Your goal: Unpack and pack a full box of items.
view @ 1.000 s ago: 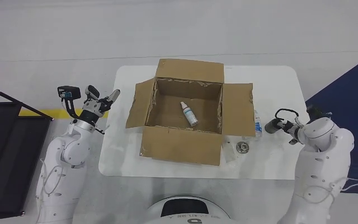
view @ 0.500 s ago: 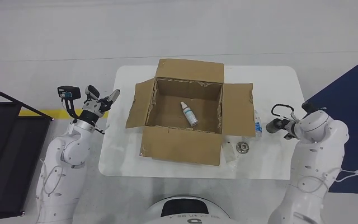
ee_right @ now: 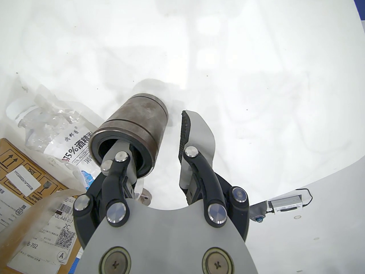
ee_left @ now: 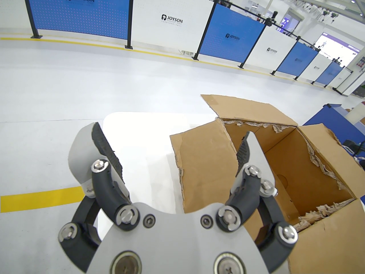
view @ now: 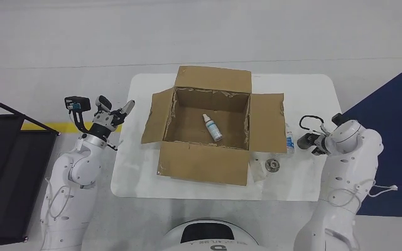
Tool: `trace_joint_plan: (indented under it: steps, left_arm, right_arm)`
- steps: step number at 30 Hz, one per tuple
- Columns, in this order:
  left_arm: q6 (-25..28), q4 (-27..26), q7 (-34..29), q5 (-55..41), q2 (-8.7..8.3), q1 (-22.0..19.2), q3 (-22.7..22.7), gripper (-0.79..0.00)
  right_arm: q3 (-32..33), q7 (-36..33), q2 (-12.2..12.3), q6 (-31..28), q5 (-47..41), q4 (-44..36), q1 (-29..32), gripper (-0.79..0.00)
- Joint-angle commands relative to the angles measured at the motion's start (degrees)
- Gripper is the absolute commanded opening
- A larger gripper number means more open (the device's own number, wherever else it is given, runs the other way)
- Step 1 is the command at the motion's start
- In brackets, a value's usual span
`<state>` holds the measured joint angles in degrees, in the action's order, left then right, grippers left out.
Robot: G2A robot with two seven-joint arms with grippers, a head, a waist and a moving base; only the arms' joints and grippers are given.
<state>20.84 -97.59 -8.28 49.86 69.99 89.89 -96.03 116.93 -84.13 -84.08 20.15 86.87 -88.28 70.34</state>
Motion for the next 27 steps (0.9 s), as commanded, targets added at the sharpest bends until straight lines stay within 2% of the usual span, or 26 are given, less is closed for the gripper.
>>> trace_joint_plan:
  steps: [1, 2, 11, 16, 21, 23, 27]
  left_arm:
    - [0.0, 0.0, 0.0, 0.0, 0.00, 0.0, 0.0, 0.000]
    - [0.0, 0.0, 0.0, 0.0, 0.00, 0.0, 0.0, 0.000]
    - [0.0, 0.0, 0.0, 0.0, 0.00, 0.0, 0.0, 0.000]
    - [0.0, 0.0, 0.0, 0.0, 0.00, 0.0, 0.0, 0.000]
    - [0.0, 0.0, 0.0, 0.0, 0.00, 0.0, 0.0, 0.000]
    - [0.0, 0.0, 0.0, 0.0, 0.00, 0.0, 0.0, 0.000]
    - [0.0, 0.0, 0.0, 0.0, 0.00, 0.0, 0.0, 0.000]
  right_arm:
    - [0.5, -0.2, -0.3, -0.2, 0.3, -0.5, 0.3, -0.730]
    - [0.8, -0.3, -0.5, -0.3, 0.4, -0.7, 0.5, -0.785]
    - [5.4, -0.4, -2.6, -0.4, 1.4, -5.7, 3.1, -0.785]
    - [7.3, 2.6, -4.2, 2.6, -2.2, -13.6, 5.7, -0.785]
    - [6.7, 9.5, -5.7, 6.6, -15.3, -26.2, 10.3, -0.785]
    - [6.5, 13.6, -6.3, 5.0, -24.4, -30.8, 12.5, -0.785]
    - [4.5, 18.7, -6.8, -2.7, -37.3, -36.0, 15.4, -0.785]
